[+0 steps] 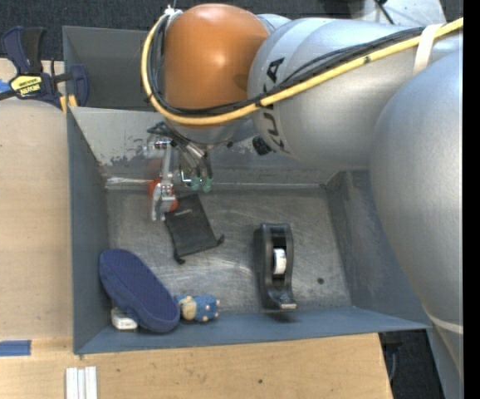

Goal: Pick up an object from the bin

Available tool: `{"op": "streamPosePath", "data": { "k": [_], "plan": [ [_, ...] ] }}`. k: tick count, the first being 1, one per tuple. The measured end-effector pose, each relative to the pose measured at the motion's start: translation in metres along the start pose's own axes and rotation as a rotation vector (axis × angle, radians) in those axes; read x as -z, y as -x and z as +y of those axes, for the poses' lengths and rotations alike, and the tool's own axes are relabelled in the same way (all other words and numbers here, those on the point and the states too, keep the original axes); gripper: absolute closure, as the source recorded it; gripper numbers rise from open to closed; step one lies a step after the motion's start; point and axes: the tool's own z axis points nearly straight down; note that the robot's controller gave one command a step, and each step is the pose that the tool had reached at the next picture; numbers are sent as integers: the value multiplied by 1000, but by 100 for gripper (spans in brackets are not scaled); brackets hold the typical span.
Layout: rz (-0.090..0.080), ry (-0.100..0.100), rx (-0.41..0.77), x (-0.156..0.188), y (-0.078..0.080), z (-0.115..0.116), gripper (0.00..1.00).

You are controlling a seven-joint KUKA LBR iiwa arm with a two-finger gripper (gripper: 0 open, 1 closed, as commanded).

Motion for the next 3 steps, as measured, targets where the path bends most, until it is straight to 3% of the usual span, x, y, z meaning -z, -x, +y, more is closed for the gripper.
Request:
{"op": "streamPosePath", "data": {
  "k": [1, 2, 3],
  "plan": [
    [-4, -3, -157, -39, 0, -82, 0],
    [-2, -4, -187, -84, -24, -146, 0],
    [-12, -1, -344, -127, -22, -105, 0]
  ]
}}
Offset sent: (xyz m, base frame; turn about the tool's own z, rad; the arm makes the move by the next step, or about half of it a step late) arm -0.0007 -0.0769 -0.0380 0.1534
